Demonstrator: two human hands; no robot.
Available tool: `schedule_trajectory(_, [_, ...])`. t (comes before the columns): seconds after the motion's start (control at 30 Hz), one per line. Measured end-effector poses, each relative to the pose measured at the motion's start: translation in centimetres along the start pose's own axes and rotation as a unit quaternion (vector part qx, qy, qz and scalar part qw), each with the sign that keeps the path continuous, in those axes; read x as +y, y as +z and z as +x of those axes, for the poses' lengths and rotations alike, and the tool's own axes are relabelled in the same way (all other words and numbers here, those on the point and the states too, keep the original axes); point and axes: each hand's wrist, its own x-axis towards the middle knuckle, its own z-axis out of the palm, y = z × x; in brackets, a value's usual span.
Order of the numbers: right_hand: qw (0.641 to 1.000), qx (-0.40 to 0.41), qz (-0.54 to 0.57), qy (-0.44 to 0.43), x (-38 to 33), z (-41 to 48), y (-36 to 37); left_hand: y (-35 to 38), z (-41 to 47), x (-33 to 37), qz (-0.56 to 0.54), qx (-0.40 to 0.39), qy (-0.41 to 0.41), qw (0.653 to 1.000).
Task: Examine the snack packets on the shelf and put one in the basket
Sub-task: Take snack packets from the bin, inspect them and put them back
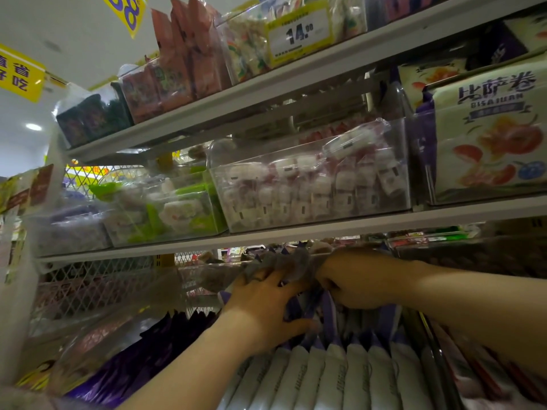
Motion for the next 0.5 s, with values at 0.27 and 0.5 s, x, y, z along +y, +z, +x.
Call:
schedule_trajectory(0.27, [0.992,0.099,0.072,0.033,1.0,-0.2,1.2,-0.2,0.1,0.0,0.000,-0.034,-0.005,0.999])
schedule_trajectory(0.5, [0.980,0.158,0.102,0.059,1.0,-2.4,1.4,-1.1,-0.9,1.0,0.015,-0.028,0.007,0.999])
